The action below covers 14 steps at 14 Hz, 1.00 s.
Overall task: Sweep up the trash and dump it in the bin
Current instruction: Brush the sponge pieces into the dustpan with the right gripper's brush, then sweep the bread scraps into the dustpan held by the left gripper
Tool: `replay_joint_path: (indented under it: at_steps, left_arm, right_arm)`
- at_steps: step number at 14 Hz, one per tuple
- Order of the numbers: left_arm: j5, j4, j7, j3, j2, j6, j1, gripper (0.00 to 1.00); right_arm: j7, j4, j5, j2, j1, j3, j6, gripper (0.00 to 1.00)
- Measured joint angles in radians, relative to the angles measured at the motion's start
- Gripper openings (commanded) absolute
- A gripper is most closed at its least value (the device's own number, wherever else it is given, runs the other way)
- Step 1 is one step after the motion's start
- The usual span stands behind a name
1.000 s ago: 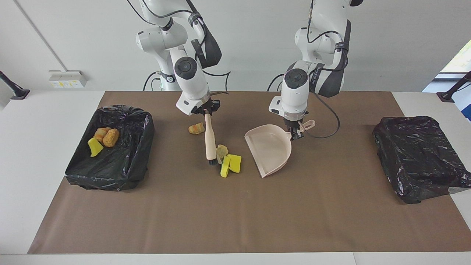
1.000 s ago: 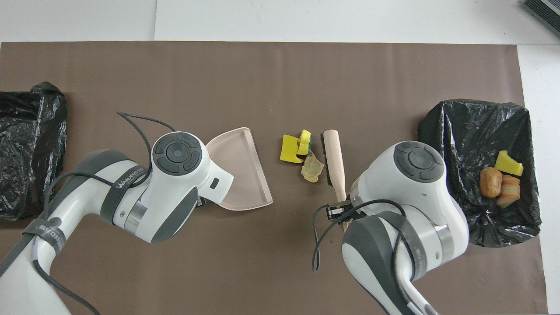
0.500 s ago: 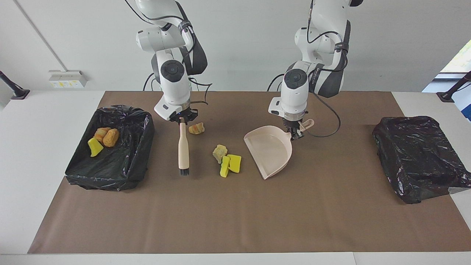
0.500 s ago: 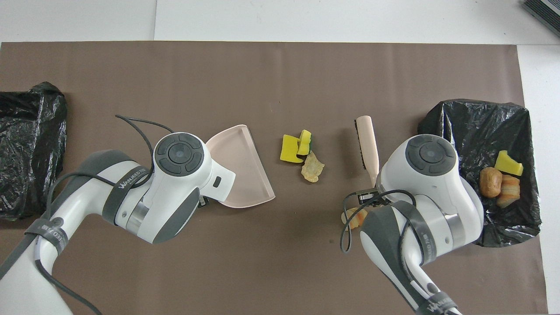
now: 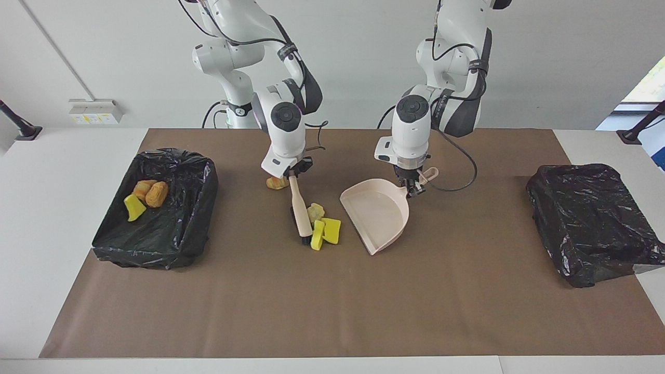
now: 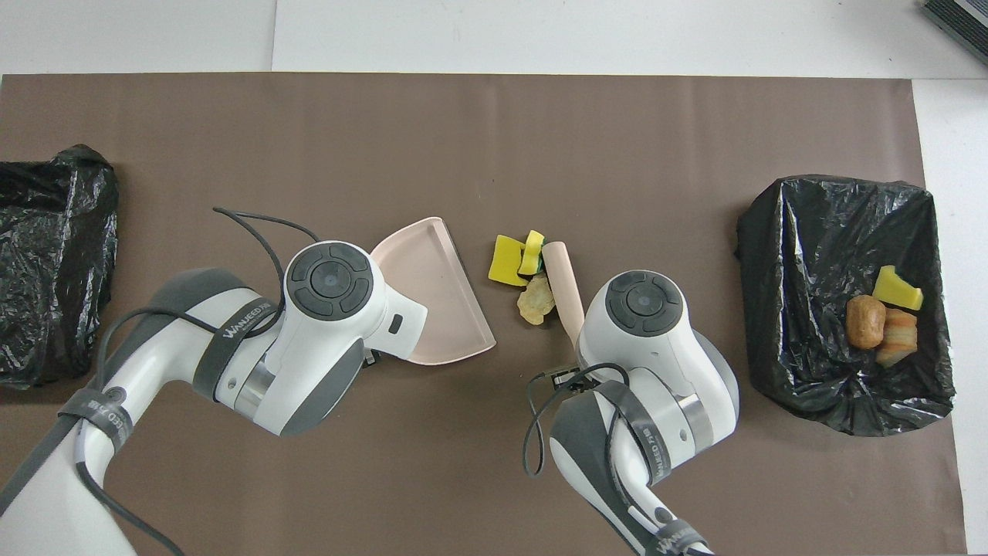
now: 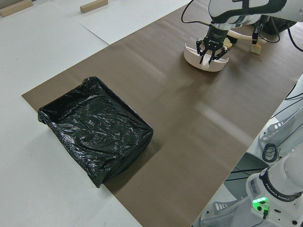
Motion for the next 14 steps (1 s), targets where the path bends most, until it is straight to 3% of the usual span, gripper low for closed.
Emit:
replay_joint_path:
  at_steps: [4,8,10,14]
  left_arm:
    - [0.000,-0.005,-0.003,0.003,0.001,0.007,-0.007,0.00]
    - [0.000,-0.011,-0.002,0.006,0.001,0.015,-0.004,0.00]
    - [0.000,-0.012,0.022,0.008,0.000,0.016,-0.002,0.00]
    - [0.000,-0.014,0.183,0.011,0.000,0.018,0.009,0.00]
  right_arm:
    - [-0.154,0.008,0.295,0.000,0.013,-0.001,0.004,0.00]
    - [-0.167,0.040,0.411,-0.062,0.006,-0.003,-0.054,0.00]
    - [-0.159,0.047,0.372,-0.129,-0.001,-0.017,-0.154,0.00]
    - [0.071,0.019,0.048,-0.252,-0.020,-0.016,-0.344,0.00]
